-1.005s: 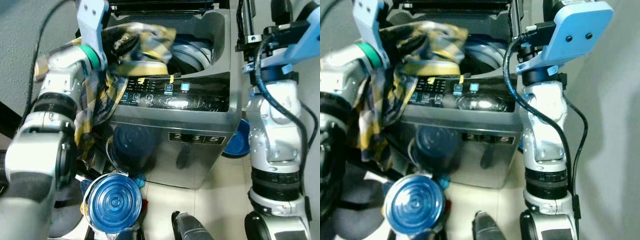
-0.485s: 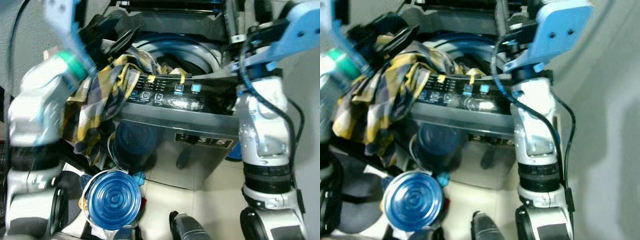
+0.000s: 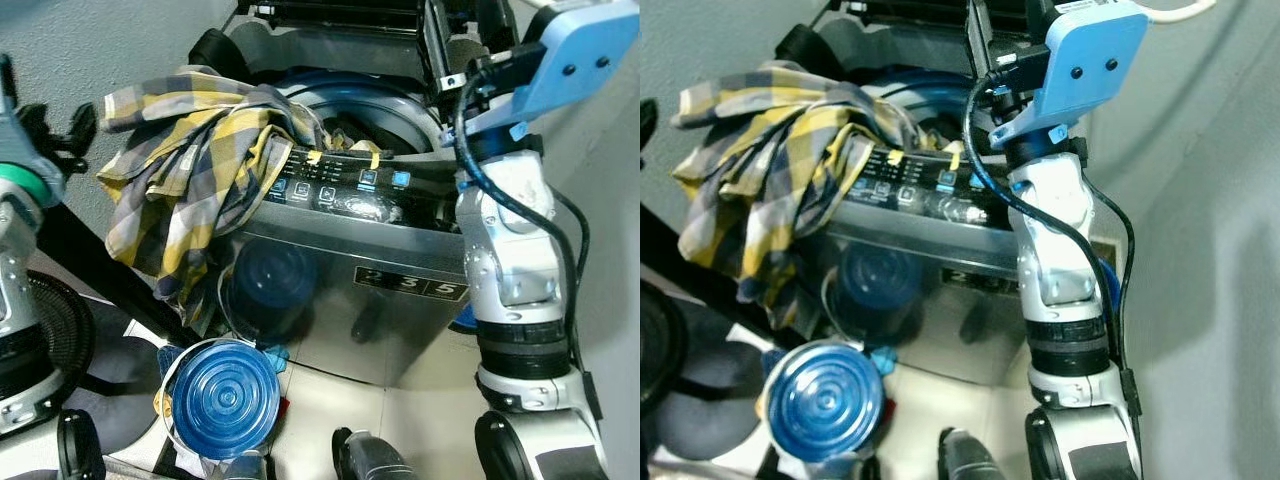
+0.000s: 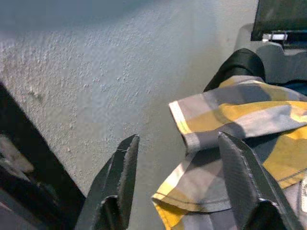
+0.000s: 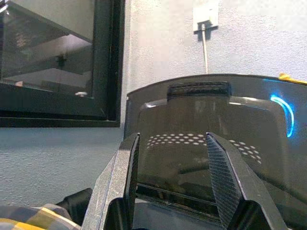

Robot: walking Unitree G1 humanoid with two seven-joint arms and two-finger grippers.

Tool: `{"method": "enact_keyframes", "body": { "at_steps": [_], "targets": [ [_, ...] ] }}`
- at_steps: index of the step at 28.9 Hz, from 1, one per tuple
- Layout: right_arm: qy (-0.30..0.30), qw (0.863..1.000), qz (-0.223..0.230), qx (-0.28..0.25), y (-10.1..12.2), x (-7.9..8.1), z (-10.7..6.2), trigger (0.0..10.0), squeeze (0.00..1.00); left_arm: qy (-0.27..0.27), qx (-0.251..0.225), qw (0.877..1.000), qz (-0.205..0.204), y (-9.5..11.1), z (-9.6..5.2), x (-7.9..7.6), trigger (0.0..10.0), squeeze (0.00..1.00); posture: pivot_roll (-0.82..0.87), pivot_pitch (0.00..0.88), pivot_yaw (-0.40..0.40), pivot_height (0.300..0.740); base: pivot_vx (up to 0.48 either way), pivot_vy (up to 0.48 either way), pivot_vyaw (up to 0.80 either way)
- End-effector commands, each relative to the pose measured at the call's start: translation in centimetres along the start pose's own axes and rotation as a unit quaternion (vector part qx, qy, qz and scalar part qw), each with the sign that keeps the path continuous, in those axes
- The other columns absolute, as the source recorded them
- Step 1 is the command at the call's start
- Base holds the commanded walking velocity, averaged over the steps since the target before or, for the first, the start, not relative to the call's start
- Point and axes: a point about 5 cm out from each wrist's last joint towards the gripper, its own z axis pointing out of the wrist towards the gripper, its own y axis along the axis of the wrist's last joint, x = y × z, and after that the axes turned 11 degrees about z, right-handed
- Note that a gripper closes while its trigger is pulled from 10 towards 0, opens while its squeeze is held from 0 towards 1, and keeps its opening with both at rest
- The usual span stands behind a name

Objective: Clothes washing

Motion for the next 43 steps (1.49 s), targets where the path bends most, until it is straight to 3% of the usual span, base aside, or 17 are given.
{"method": "enact_keyframes", "body": {
  "at_steps": [1,6,8,11,12,15,18,21,24,26,32,35,40,41,43],
  "targets": [
    [0.007,1.0,0.007,-0.006,0.0,0.3,0.2,10.0,0.0,0.014,0.014,0.999,-0.026,-0.8,0.4,0.8,10.0,1.0,0.11,0.101,0.07,0.74,0.0,0.0,0.0],
    [0.003,1.0,0.004,-0.005,-0.1,0.2,0.0,10.0,0.0,-0.01,0.041,0.997,-0.071,-2.3,1.0,0.2,10.0,1.0,0.1,0.101,0.072,0.74,0.0,0.0,0.0],
    [0.001,1.0,0.001,-0.006,-0.1,0.0,-0.1,10.0,0.0,-0.079,0.077,0.983,-0.144,-4.1,0.7,-1.8,10.0,1.0,0.1,0.101,0.078,0.74,0.0,0.0,0.0],
    [0.001,1.0,0.001,-0.009,-0.1,0.0,-0.1,10.0,0.0,-0.125,0.085,0.978,-0.141,-4.6,0.1,-3.1,10.0,1.0,0.09,0.101,0.081,0.74,0.0,0.0,0.0],
    [0.0,1.0,0.001,-0.01,-0.1,0.0,-0.1,10.0,0.0,-0.138,0.086,0.978,-0.134,-4.7,-0.3,-3.5,10.0,0.0,0.1,0.104,0.085,0.74,0.0,0.0,0.0],
    [-0.001,1.0,0.0,-0.01,-0.1,-0.1,-0.2,10.0,0.0,-0.158,0.102,0.972,-0.14,-5.6,-1.4,-4.3,10.0,0.0,0.1,0.104,0.085,0.74,0.0,0.0,0.0],
    [-0.001,1.0,0.002,-0.01,-0.1,-0.1,-0.2,10.0,0.0,-0.146,0.125,0.972,-0.138,-7.2,-2.2,-3.9,10.0,0.0,0.11,0.106,0.083,0.74,0.0,0.0,0.0],
    [-0.001,1.0,0.002,-0.01,-0.2,0.0,-0.2,10.0,0.0,-0.146,0.129,0.971,-0.139,-7.5,-2.4,-3.8,10.0,0.0,0.11,0.106,0.083,0.74,0.0,0.0,0.0],
    [0.002,1.0,0.004,-0.012,-0.2,0.1,0.0,10.0,0.0,-0.11,0.143,0.979,-0.094,-9.0,-2.1,-2.8,10.0,0.0,0.1,0.1,0.08,0.74,0.0,0.0,0.0],
    [0.003,1.0,0.004,-0.013,-0.2,0.1,0.0,10.0,0.0,-0.106,0.143,0.98,-0.087,-9.1,-2.1,-2.6,10.0,0.0,0.1,0.1,0.08,0.74,0.0,0.0,0.0],
    [0.002,1.0,0.002,-0.012,-0.2,0.0,0.0,10.0,0.0,-0.096,0.131,0.984,-0.069,-8.9,-1.6,-2.3,10.0,0.0,0.1,0.093,0.075,0.74,0.0,0.0,0.0],
    [0.001,1.0,-0.001,-0.012,-0.2,-0.2,-0.1,10.0,0.0,-0.09,0.115,0.989,-0.031,-8.4,-0.7,-2.0,10.0,0.0,0.09,0.088,0.075,0.74,0.0,0.0,0.0],
    [0.0,1.0,-0.004,-0.013,-0.1,-0.3,-0.1,10.0,0.0,-0.084,0.104,0.99,-0.033,-8.2,0.3,-1.9,10.0,0.0,0.09,0.084,0.073,0.74,0.0,0.0,0.0],
    [0.001,1.0,-0.007,-0.015,0.1,-0.4,0.0,10.0,0.0,-0.086,0.104,0.99,-0.045,-8.4,1.0,-2.3,0.4,0.0,0.08,0.083,0.073,0.74,0.0,0.0,0.0],
    [0.0,1.0,-0.01,-0.016,0.1,-0.5,0.0,10.0,0.0,-0.087,0.101,0.99,-0.045,-8.4,1.2,-2.5,0.0,0.0,0.08,0.083,0.072,0.74,0.0,0.0,0.0]
  ]
}}
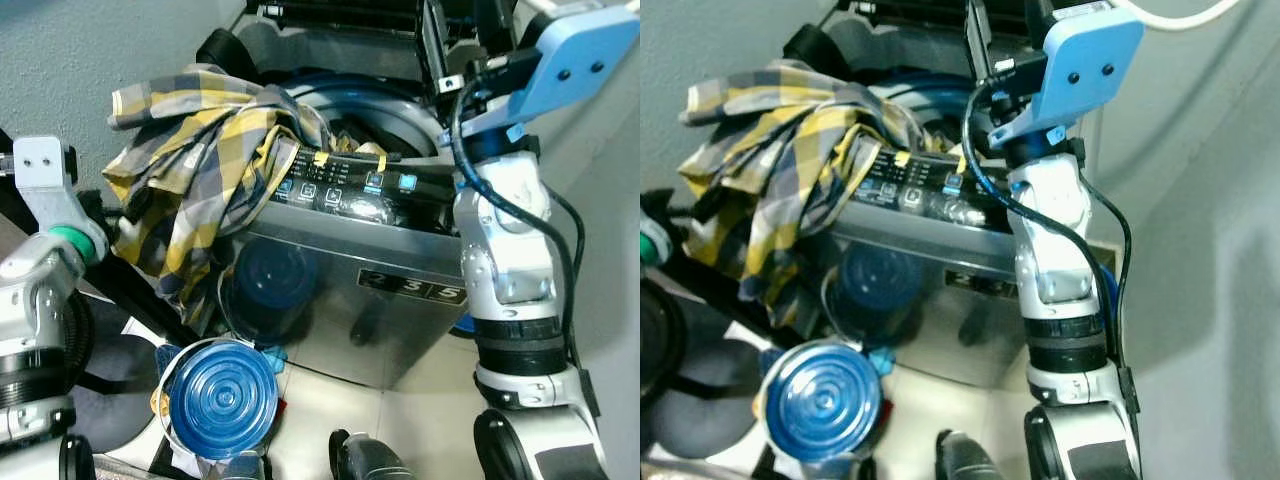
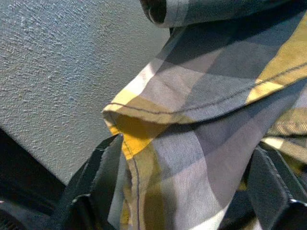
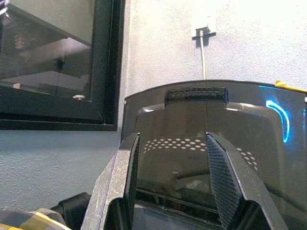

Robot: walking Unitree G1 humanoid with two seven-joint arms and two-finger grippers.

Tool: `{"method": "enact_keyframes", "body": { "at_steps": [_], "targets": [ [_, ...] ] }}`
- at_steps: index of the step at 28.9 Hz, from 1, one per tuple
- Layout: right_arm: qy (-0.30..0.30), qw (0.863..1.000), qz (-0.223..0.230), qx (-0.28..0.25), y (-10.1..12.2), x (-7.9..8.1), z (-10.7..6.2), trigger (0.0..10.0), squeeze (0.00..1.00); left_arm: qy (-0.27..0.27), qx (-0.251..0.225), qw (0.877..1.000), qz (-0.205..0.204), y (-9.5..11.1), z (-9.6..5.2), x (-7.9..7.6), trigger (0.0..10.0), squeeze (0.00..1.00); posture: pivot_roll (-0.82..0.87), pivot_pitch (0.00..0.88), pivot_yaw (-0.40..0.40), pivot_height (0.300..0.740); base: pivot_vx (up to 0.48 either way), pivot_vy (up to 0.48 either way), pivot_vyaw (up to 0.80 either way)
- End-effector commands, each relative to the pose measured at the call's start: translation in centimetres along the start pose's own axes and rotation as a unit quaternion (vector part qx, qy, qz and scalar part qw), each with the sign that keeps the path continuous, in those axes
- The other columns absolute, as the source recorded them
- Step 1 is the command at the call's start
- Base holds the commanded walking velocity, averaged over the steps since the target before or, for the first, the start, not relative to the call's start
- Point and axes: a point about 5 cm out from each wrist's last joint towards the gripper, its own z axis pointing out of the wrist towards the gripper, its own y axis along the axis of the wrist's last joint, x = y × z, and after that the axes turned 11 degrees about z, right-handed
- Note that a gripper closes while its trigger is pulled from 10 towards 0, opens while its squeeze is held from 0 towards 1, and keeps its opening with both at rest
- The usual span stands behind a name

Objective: Clothes washing

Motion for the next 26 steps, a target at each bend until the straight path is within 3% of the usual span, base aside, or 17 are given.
{"method": "enact_keyframes", "body": {
  "at_steps": [1,26],
  "targets": [
    [0.001,1.0,-0.003,-0.006,0.2,-0.08,0.09,10.0,0.0,0.003,0.008,1.0,0.006,-0.68,0.22,0.0,0.0,0.0,0.08,0.083,0.072,0.74,0.0,0.0,0.0],
    [-0.001,1.0,-0.005,-0.005,0.28,-0.24,0.06,10.0,0.0,0.005,-0.018,0.999,0.038,-0.5,0.54,-0.05,0.0,0.0,0.08,0.093,0.071,0.74,0.0,0.0,0.0]
  ]
}}
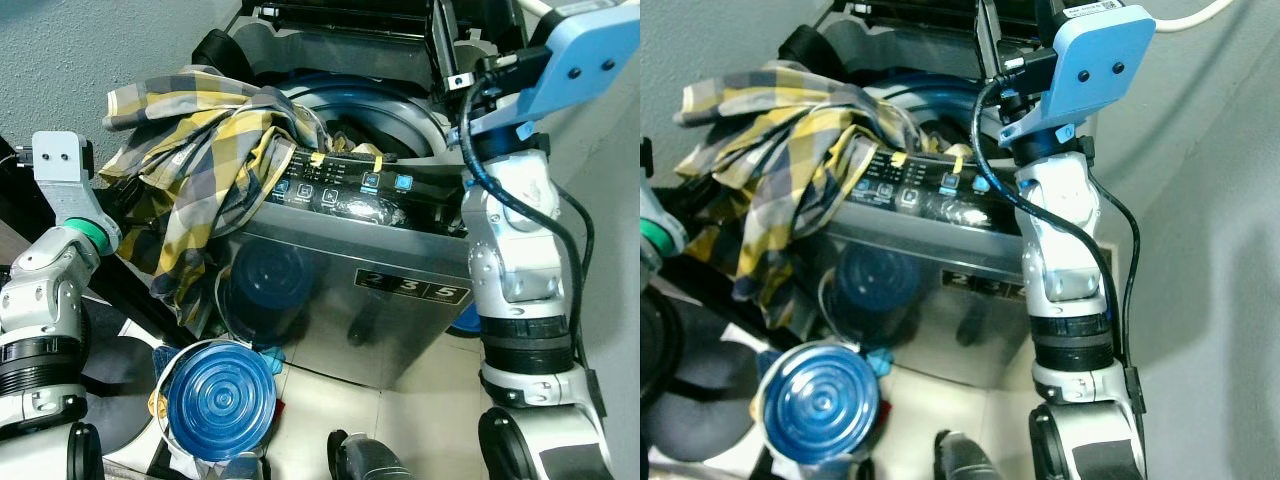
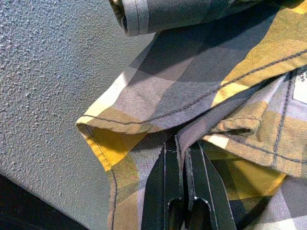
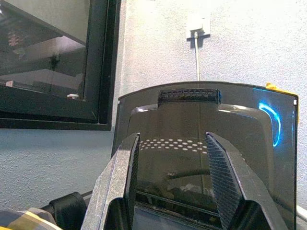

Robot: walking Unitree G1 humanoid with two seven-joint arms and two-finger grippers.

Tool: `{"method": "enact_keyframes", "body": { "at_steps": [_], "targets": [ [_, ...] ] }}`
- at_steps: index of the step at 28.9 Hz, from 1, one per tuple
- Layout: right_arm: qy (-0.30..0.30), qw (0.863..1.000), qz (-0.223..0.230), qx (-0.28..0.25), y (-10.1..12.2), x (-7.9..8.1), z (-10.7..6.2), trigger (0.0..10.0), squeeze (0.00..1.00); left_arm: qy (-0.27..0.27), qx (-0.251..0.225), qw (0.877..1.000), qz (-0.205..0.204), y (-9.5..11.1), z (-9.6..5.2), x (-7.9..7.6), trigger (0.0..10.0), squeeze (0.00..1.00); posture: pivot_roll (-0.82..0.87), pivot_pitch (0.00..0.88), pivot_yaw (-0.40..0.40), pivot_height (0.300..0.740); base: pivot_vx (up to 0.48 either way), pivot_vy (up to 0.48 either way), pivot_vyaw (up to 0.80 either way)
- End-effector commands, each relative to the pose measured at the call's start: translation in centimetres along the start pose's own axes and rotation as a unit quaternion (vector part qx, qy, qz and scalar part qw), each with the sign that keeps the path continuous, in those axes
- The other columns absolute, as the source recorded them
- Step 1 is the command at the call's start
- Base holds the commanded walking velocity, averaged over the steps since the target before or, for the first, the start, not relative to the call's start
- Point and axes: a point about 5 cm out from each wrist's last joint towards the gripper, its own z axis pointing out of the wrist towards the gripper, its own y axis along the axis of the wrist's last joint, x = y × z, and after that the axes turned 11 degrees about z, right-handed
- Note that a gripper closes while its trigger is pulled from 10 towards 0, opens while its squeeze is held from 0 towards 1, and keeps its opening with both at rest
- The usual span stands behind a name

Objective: Clothes washing

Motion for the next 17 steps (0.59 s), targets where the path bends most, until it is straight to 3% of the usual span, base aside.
{"method": "enact_keyframes", "body": {
  "at_steps": [1,2,3,5,6,7,8,9,10,13,14,16,17],
  "targets": [
    [0.003,1.0,0.003,-0.004,0.1,0.3,0.1,10.0,0.0,0.008,-0.012,0.999,0.034,0.8,0.0,0.4,0.0,0.0,0.07,0.097,0.073,0.74,0.0,0.0,0.0],
    [0.003,1.0,0.003,-0.004,0.1,0.3,0.1,10.0,0.0,0.008,-0.012,0.999,0.034,0.8,0.0,0.4,0.0,0.0,0.07,0.097,0.073,0.74,0.0,0.0,0.0],
    [0.003,1.0,0.002,-0.005,0.2,0.2,0.1,10.0,0.0,-0.007,-0.051,0.997,0.066,2.6,0.4,-0.2,0.0,0.0,0.07,0.097,0.073,0.74,0.0,0.0,0.0],
    [0.003,1.0,0.002,-0.005,0.2,0.2,0.1,10.0,0.0,-0.007,-0.051,0.997,0.066,2.6,0.4,-0.2,0.0,0.0,0.07,0.097,0.073,0.74,0.0,0.0,0.0],
    [0.002,1.0,0.001,-0.005,0.2,0.3,0.1,10.0,0.0,-0.03,-0.118,0.986,0.118,6.1,1.4,-1.4,10.0,0.0,0.06,0.1,0.077,0.74,0.0,0.0,0.0],
    [0.002,1.0,0.001,-0.005,0.2,0.3,0.1,10.0,0.0,-0.03,-0.118,0.986,0.118,6.1,1.4,-1.4,10.0,0.0,0.06,0.1,0.077,0.74,0.0,0.0,0.0],
    [0.001,1.0,0.0,-0.007,0.3,0.3,0.2,10.0,0.0,-0.053,-0.186,0.966,0.173,10.3,3.0,-3.0,10.0,0.0,0.04,0.101,0.09,0.74,0.0,0.0,0.0],
    [0.001,1.0,0.0,-0.007,0.3,0.3,0.2,10.0,0.0,-0.053,-0.186,0.966,0.173,10.3,3.0,-3.0,10.0,0.0,0.04,0.101,0.09,0.74,0.0,0.0,0.0],
    [-0.002,1.0,-0.003,-0.01,0.5,0.2,0.1,10.0,0.0,-0.082,-0.24,0.939,0.234,13.9,4.4,-5.3,10.0,0.0,0.03,0.102,0.097,0.74,0.0,0.0,0.0],
    [-0.002,1.0,-0.003,-0.01,0.5,0.2,0.1,10.0,0.0,-0.082,-0.24,0.939,0.234,13.9,4.4,-5.3,10.0,0.0,0.03,0.102,0.097,0.74,0.0,0.0,0.0],
    [-0.004,1.0,-0.006,-0.012,0.6,0.2,0.1,10.0,0.0,-0.105,-0.274,0.916,0.273,16.3,5.0,-7.2,10.0,0.0,0.03,0.105,0.105,0.74,0.0,0.0,0.0],
    [-0.004,1.0,-0.006,-0.012,0.6,0.2,0.1,10.0,0.0,-0.105,-0.274,0.916,0.273,16.3,5.0,-7.2,10.0,0.0,0.03,0.105,0.105,0.74,0.0,0.0,0.0],
    [-0.008,1.0,-0.009,-0.014,0.9,0.1,-0.1,10.0,0.0,-0.149,-0.318,0.891,0.288,18.7,5.3,-10.1,10.0,0.0,0.0,0.113,0.121,0.74,0.0,0.0,0.0]
  ]
}}
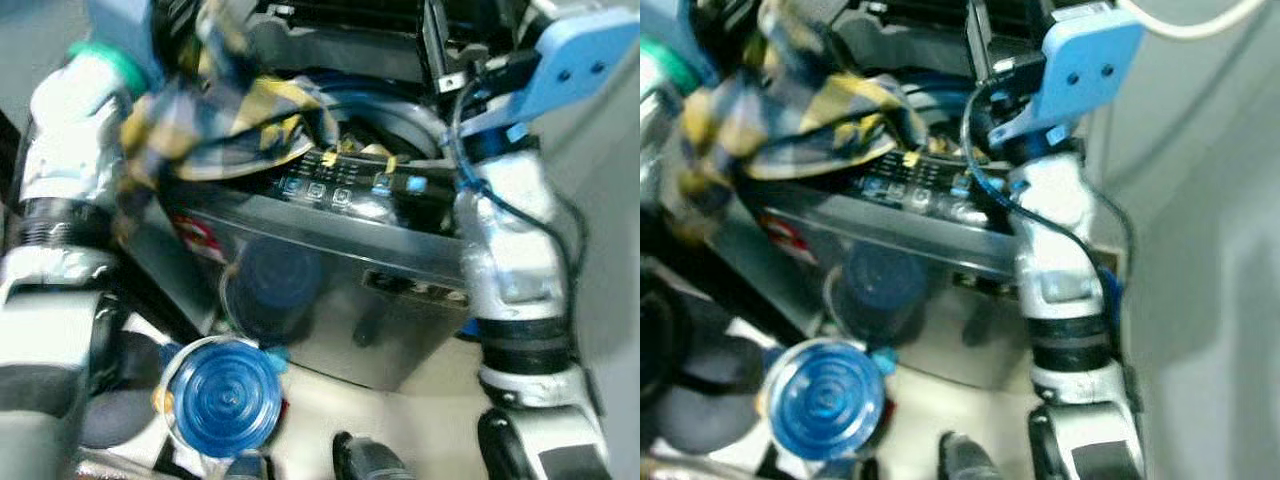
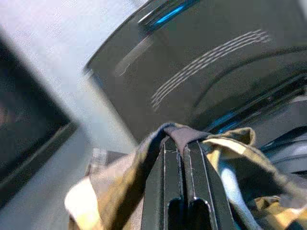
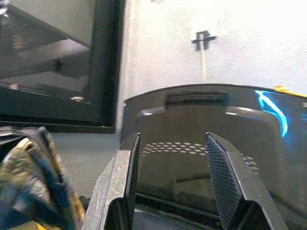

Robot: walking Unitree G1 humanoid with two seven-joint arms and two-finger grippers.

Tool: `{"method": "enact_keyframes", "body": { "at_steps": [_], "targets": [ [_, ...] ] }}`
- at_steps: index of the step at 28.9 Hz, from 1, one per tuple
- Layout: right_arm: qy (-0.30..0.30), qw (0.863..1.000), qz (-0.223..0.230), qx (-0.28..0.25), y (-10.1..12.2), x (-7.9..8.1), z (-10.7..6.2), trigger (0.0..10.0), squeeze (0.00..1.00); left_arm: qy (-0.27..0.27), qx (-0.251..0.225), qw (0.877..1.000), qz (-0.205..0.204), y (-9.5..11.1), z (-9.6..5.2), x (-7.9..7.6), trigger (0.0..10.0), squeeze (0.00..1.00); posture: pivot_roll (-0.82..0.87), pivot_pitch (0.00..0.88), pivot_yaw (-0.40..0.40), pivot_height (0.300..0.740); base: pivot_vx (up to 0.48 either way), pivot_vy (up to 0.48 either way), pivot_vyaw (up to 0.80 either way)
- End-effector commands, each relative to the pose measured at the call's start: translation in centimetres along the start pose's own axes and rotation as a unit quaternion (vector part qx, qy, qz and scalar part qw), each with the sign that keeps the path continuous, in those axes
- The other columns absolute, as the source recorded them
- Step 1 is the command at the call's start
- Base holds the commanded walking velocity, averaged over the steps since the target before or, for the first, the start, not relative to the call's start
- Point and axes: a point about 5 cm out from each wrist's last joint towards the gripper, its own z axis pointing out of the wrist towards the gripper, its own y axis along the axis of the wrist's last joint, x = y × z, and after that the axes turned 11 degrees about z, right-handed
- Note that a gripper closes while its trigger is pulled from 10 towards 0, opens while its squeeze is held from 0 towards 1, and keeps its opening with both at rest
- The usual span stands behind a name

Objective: Clothes washing

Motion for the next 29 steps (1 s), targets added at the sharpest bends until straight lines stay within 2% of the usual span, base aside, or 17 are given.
{"method": "enact_keyframes", "body": {
  "at_steps": [1,7,9,11,12,13,15,16,18,19,21,22,23,24,25,27,29],
  "targets": [
    [-0.003,1.0,0.0,-0.005,0.3,0.1,-0.1,10.0,0.0,-0.036,-0.009,0.999,0.013,0.1,0.6,-1.2,10.0,0.0,0.0,0.113,0.121,0.74,0.0,0.0,0.0],
    [-0.007,1.0,-0.005,-0.006,0.5,0.0,-0.3,10.0,0.0,-0.061,-0.066,0.996,0.021,2.8,2.5,-2.4,10.0,0.0,0.0,0.116,0.123,0.74,0.0,0.0,0.0],
    [-0.013,1.0,-0.017,-0.012,1.1,-0.2,-0.4,10.0,0.0,-0.016,-0.192,0.966,0.174,10.1,5.4,-4.0,10.0,0.0,-0.04,0.131,0.141,0.74,0.0,0.0,0.0],
    [-0.013,1.0,-0.017,-0.012,1.1,-0.2,-0.4,10.0,0.0,-0.016,-0.192,0.966,0.174,10.1,5.4,-4.0,10.0,0.0,-0.04,0.131,0.141,0.74,0.0,0.0,0.0],
    [-0.015,1.0,-0.021,-0.015,1.3,-0.3,-0.5,10.0,0.0,-0.004,-0.239,0.94,0.242,12.1,5.7,-5.2,10.0,0.0,-0.04,0.132,0.143,0.74,0.0,0.0,0.0],
    [-0.015,1.0,-0.021,-0.015,1.3,-0.3,-0.5,10.0,0.0,-0.004,-0.239,0.94,0.242,12.1,5.7,-5.2,10.0,0.0,-0.04,0.132,0.143,0.74,0.0,0.0,0.0],
    [-0.017,0.999,-0.024,-0.017,1.5,-0.3,-0.5,10.0,0.0,-0.031,-0.255,0.945,0.2,12.5,5.8,-6.1,10.0,0.0,-0.05,0.135,0.146,0.74,0.0,0.0,0.0],
    [-0.017,0.999,-0.026,-0.017,1.5,-0.3,-0.6,10.0,0.0,-0.091,-0.226,0.969,0.051,11.2,6.0,-6.5,10.0,0.0,-0.04,0.137,0.146,0.74,0.0,0.0,0.0],
    [-0.017,0.999,-0.026,-0.017,1.5,-0.3,-0.6,10.0,0.0,-0.091,-0.226,0.969,0.051,11.2,6.0,-6.5,10.0,0.0,-0.04,0.137,0.146,0.74,0.0,0.0,0.0],
    [-0.015,0.999,-0.026,-0.017,1.6,-0.2,-0.6,10.0,0.0,-0.138,-0.221,0.963,-0.069,9.9,6.0,-7.1,10.0,0.0,-0.04,0.136,0.147,0.74,0.0,0.0,0.0],
    [-0.012,0.999,-0.026,-0.018,1.7,-0.1,-0.6,10.0,0.0,-0.147,-0.16,0.969,-0.119,7.3,5.8,-7.8,10.0,0.0,-0.04,0.136,0.147,0.74,0.0,0.0,0.0],
    [-0.012,0.999,-0.026,-0.018,1.7,-0.1,-0.6,10.0,0.0,-0.147,-0.16,0.969,-0.119,7.3,5.8,-7.8,10.0,0.0,-0.04,0.136,0.147,0.74,0.0,0.0,0.0],
    [-0.009,0.999,-0.026,-0.019,1.7,-0.1,-0.5,10.0,0.0,-0.141,-0.058,0.979,-0.132,4.0,5.4,-8.4,10.0,0.0,-0.04,0.131,0.136,0.74,0.0,0.0,0.0],
    [-0.009,0.999,-0.026,-0.019,1.7,-0.1,-0.5,10.0,0.0,-0.141,-0.058,0.979,-0.132,4.0,5.4,-8.4,10.0,0.0,-0.04,0.131,0.136,0.74,0.0,0.0,0.0],
    [-0.005,1.0,-0.025,-0.018,1.7,0.0,-0.4,10.0,0.0,-0.109,0.045,0.982,-0.146,0.6,4.5,-8.2,10.0,0.0,-0.03,0.13,0.134,0.74,0.0,0.0,0.0],
    [-0.005,1.0,-0.025,-0.018,1.7,0.0,-0.4,10.0,0.0,-0.109,0.045,0.982,-0.146,0.6,4.5,-8.2,10.0,0.0,-0.03,0.13,0.134,0.74,0.0,0.0,0.0],
    [0.001,1.0,-0.024,-0.015,1.7,0.1,-0.4,10.0,0.0,-0.079,0.111,0.979,-0.15,-1.8,3.4,-7.8,10.0,0.0,-0.02,0.131,0.129,0.74,0.0,0.0,0.0]
  ]
}}
